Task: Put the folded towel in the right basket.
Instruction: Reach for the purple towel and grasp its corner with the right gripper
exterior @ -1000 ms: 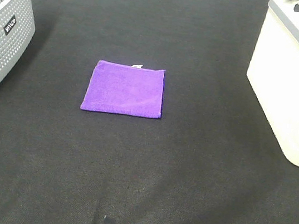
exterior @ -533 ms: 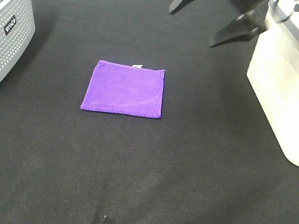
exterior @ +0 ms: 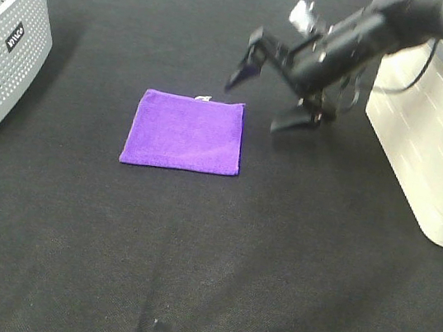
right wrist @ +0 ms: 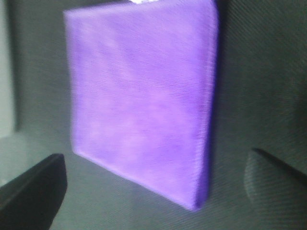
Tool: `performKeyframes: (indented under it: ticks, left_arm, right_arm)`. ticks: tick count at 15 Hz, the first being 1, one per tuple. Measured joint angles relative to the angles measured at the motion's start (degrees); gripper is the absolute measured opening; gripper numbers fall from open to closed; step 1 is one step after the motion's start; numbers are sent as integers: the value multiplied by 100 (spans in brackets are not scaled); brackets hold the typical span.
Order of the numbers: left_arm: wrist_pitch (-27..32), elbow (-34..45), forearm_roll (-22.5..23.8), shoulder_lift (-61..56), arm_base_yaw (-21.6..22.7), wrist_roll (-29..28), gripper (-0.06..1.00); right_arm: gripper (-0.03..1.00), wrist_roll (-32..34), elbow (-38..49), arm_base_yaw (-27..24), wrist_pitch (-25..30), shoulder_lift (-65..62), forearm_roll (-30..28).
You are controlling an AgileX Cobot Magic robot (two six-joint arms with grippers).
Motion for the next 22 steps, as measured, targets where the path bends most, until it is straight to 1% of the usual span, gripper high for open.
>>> performKeyframes:
  ticks: [3, 4, 5, 10, 13, 15, 17, 18, 20, 21, 22]
  left_arm:
    - [0, 0, 0, 0, 0, 0, 99]
    - [0, 0, 0, 0, 0, 0, 99]
    - [0, 0, 0, 0, 0, 0, 99]
    - [0, 0, 0, 0, 0, 0, 99]
    - [0, 0, 0, 0, 0, 0, 99]
    - [0, 0, 0, 0, 0, 0, 99]
    - [0, 0, 0, 0, 0, 0, 99]
    - [0, 0, 0, 0, 0, 0, 99]
    - [0, 0, 0, 0, 0, 0, 99]
    - [0, 0, 0, 0, 0, 0, 99]
    - [0, 0, 0, 0, 0, 0, 99]
  right_arm:
    - [94, -52, -573, 0, 69, 699, -155]
    - [94, -52, -1037, 0, 281, 945, -160]
    - [94, -17, -1289, 0, 430, 1100, -166]
    - [93, 11, -1513, 0, 642, 1318, -115]
    - [93, 17, -1536, -6, 647, 1387, -46]
    - [91, 109, -1581, 97, 573, 1450, -86]
    - [85, 212, -1616, 458, 206, 1553, -120]
    - [80, 275, -1725, 791, -11, 1679, -80]
    - [72, 298, -1862, 1123, -178, 1776, -69]
    - [65, 355, -1862, 1175, -264, 1788, -86]
    - [53, 435, -1862, 1180, -304, 1805, -126]
